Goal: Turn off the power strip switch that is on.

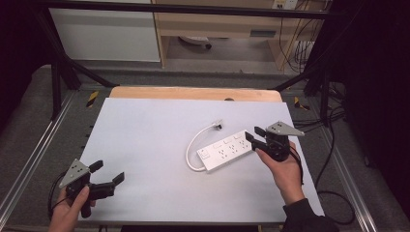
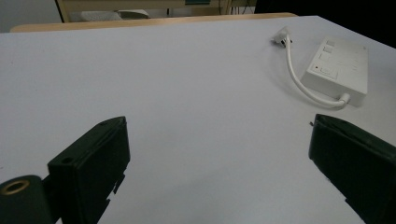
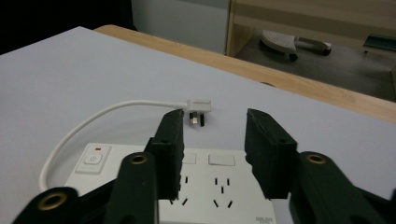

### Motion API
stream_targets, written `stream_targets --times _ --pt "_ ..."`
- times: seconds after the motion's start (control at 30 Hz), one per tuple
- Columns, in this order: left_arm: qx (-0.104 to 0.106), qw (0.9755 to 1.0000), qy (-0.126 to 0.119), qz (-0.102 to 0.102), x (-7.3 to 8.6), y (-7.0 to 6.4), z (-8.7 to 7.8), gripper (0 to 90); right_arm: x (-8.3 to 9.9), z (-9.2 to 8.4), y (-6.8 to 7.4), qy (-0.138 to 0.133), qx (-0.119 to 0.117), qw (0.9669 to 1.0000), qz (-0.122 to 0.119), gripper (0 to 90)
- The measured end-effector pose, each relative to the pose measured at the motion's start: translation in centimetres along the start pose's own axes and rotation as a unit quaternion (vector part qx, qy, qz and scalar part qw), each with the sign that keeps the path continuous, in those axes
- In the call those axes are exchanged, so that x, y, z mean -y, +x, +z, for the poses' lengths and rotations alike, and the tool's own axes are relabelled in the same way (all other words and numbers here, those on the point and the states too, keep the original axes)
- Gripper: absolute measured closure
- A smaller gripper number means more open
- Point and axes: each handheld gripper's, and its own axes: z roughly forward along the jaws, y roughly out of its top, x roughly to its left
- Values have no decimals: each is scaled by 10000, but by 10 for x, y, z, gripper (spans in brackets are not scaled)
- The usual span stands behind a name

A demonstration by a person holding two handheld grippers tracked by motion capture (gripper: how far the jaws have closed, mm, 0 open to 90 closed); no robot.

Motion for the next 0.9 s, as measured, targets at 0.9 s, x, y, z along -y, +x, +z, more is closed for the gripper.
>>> stream_targets --times 0.9 --pt "10 10000 -21 -22 0 0 0 52 -23 22 8 -166 -169 9991 -339 900"
